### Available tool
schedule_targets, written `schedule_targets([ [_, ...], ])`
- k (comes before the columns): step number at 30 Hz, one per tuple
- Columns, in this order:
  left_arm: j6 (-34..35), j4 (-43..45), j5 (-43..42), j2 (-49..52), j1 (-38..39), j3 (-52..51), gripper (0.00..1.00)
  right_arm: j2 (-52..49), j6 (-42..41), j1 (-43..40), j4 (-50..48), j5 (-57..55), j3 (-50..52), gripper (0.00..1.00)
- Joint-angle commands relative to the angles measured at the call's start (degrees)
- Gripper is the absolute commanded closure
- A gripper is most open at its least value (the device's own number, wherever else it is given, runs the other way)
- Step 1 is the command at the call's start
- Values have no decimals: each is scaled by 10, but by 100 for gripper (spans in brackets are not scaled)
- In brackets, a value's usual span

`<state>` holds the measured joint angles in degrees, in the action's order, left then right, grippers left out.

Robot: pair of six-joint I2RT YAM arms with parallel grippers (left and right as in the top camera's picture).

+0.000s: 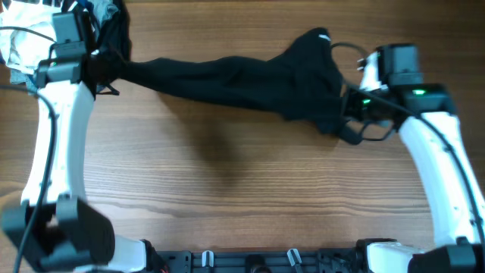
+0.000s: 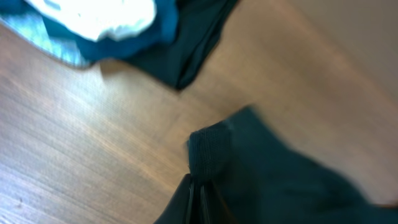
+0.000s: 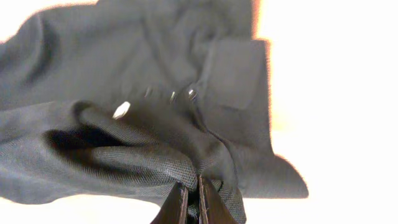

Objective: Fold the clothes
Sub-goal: 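Lift the shirt with both grippers and shake it out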

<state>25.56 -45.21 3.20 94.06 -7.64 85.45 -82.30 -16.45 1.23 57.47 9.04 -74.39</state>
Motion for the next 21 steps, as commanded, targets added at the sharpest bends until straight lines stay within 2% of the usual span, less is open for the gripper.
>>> schedule_targets([
  [1,-14,12,13,-69,-5,1,96,36,45,-64,14,19,-67,96],
  [10,-13,65,-119,-210,-3,1,96,81,73,-196,61,112,-271,96],
  [21,-14,141,-130,-398,94,1,96,129,79,-257,138,114,-468,96],
])
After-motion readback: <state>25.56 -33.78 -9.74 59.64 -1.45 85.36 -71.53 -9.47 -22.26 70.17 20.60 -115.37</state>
